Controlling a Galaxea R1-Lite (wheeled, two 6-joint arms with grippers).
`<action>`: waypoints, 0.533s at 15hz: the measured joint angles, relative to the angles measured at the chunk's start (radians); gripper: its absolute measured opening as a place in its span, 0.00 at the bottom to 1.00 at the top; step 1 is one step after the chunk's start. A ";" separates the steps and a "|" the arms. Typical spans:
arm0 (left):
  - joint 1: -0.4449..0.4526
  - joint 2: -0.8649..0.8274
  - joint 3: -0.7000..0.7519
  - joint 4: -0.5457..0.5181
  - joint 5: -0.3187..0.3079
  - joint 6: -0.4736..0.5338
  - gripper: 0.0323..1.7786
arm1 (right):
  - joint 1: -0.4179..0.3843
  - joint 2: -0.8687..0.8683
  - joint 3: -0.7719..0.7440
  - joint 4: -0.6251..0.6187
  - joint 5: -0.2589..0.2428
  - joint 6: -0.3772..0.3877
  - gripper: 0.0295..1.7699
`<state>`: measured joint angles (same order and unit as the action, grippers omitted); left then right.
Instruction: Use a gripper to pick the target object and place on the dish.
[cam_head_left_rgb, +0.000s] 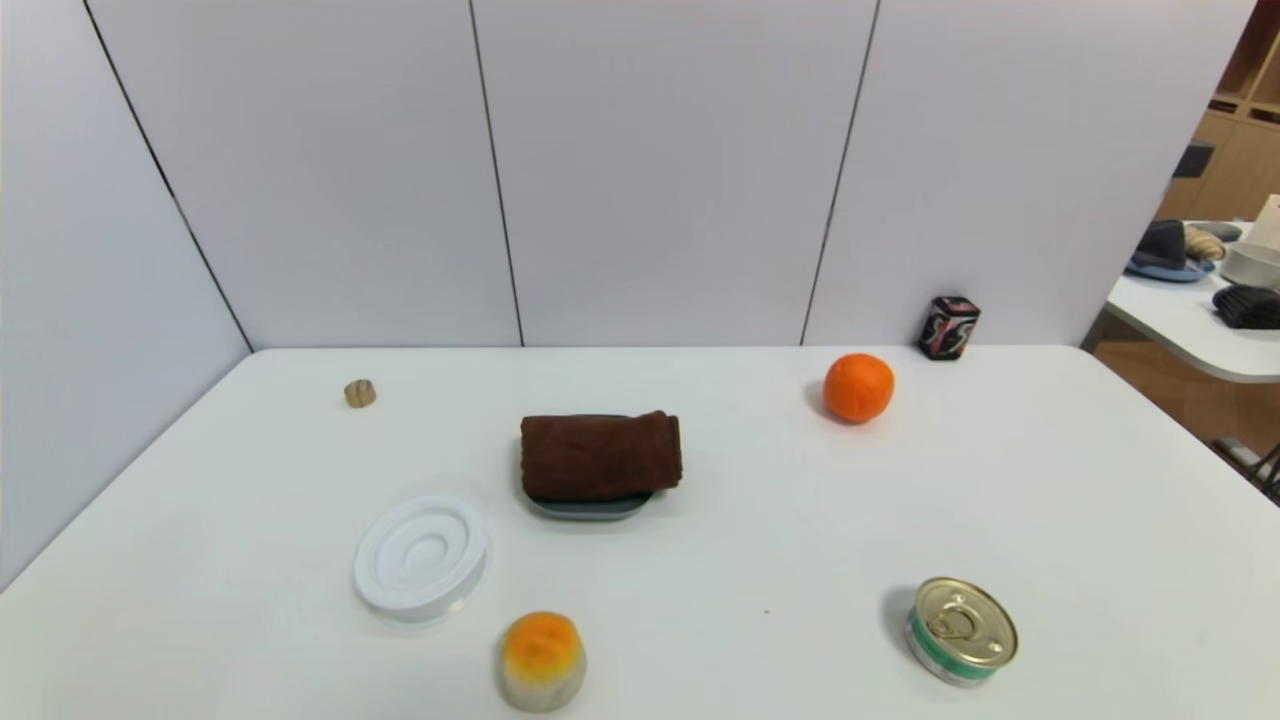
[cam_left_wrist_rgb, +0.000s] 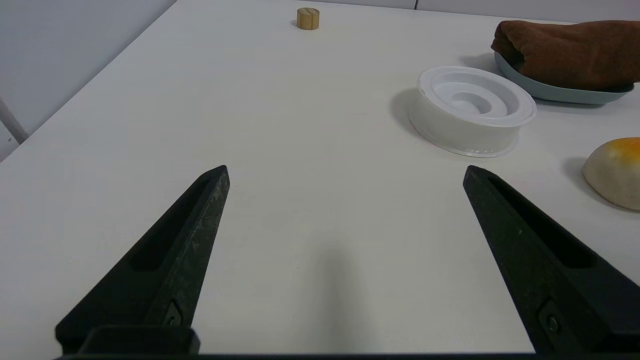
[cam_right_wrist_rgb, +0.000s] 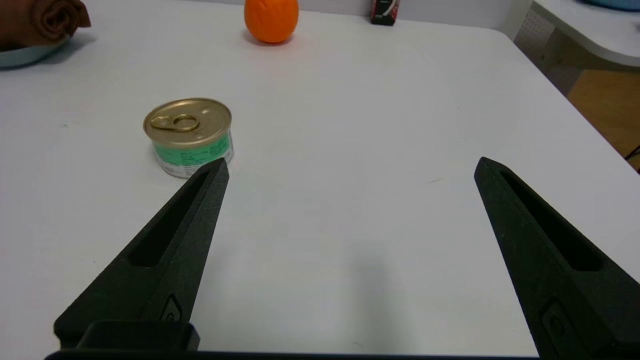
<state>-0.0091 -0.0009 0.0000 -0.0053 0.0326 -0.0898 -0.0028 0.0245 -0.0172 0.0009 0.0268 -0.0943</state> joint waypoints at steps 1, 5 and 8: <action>0.000 0.000 0.000 0.000 0.000 0.000 0.95 | 0.001 -0.010 0.009 -0.001 0.000 -0.002 0.96; 0.000 0.000 0.000 0.000 -0.001 0.000 0.95 | 0.001 -0.026 0.016 0.000 -0.003 0.013 0.96; 0.000 0.000 0.000 0.000 0.000 0.000 0.95 | 0.001 -0.026 0.016 0.001 -0.003 0.013 0.96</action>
<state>-0.0091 -0.0009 0.0000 -0.0057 0.0321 -0.0898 -0.0017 -0.0019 -0.0009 0.0023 0.0240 -0.0809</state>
